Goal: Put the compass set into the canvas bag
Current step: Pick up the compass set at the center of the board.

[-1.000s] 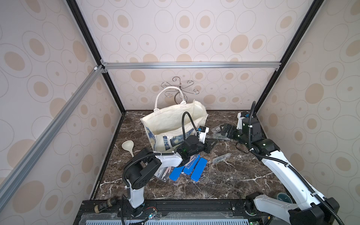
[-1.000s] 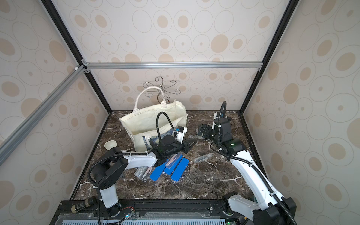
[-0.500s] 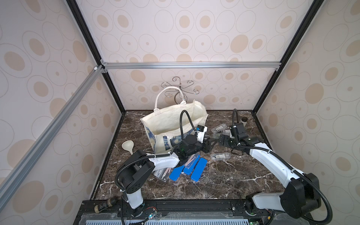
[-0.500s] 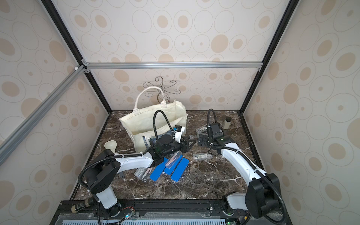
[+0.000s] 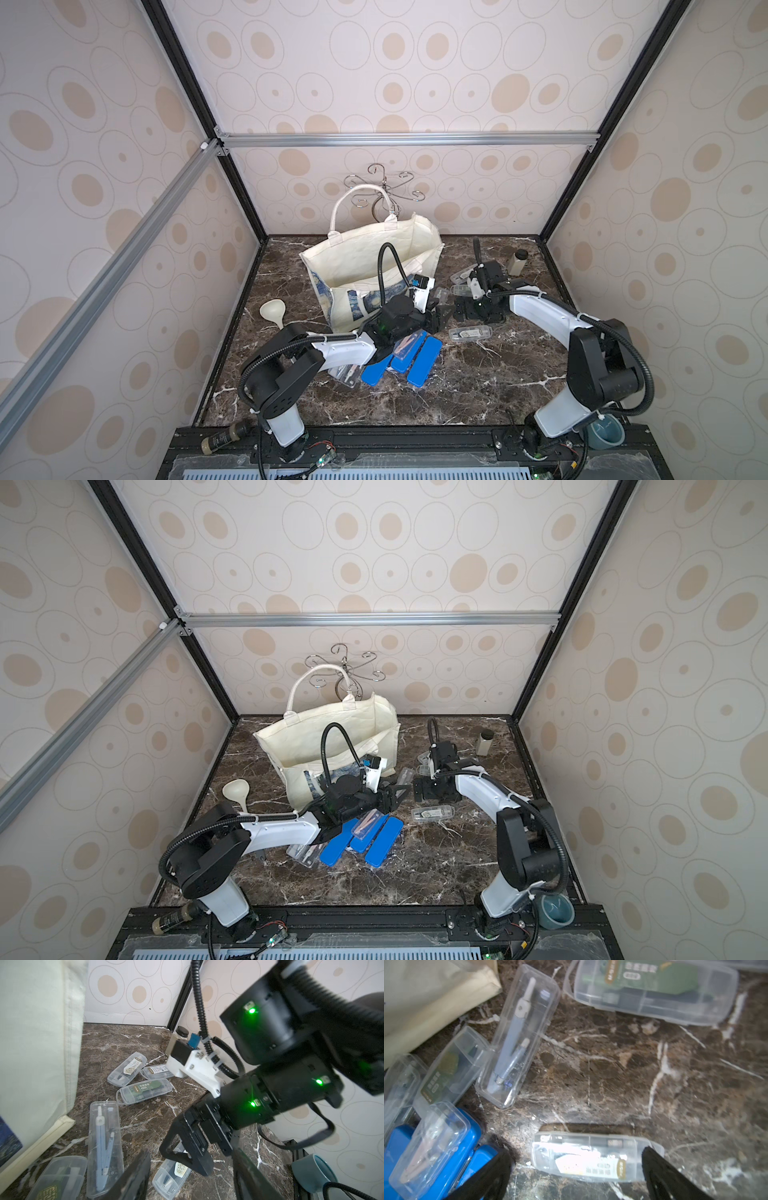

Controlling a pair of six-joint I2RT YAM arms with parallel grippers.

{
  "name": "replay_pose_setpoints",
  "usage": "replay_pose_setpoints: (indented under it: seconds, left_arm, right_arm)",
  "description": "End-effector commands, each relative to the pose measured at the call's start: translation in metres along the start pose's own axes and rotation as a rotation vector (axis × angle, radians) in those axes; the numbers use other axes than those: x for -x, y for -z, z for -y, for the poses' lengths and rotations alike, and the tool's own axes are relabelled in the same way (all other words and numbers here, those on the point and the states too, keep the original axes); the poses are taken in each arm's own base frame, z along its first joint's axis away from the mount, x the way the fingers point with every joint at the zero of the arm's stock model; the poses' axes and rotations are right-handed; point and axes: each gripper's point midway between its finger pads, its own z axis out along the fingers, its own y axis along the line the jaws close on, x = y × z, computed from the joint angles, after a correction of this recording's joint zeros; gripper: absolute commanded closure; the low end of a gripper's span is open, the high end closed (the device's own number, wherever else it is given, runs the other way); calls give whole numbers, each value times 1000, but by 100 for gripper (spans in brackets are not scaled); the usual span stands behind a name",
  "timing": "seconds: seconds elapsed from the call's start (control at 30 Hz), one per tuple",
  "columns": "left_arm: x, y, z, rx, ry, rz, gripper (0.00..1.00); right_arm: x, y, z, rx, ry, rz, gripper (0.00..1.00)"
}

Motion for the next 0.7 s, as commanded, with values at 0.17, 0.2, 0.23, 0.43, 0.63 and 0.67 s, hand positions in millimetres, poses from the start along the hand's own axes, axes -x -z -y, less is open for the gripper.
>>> replay_pose_setpoints:
  seconds: [0.17,0.2,0.23,0.43,0.63,0.67]
  left_arm:
    - [27,19,8,-10,-34,105,38]
    - [26,20,7,-6,-35,106,38]
    - [26,21,7,-6,-37,109,38]
    - [26,23,8,-9,-45,111,38]
    - [25,23,8,-20,-43,116,38]
    - [23,22,8,-23,-44,112,38]
  right_arm:
    - [-6,-30,-4,134,28,-134,0]
    - [-10,-33,-2,123,12,-146,0]
    - [-14,-35,-1,123,3,-156,0]
    - [-47,-38,-2,147,-58,-213,0]
    - [-78,-25,-8,191,-121,-240,0]
    - [-80,-23,-10,199,-125,-238,0]
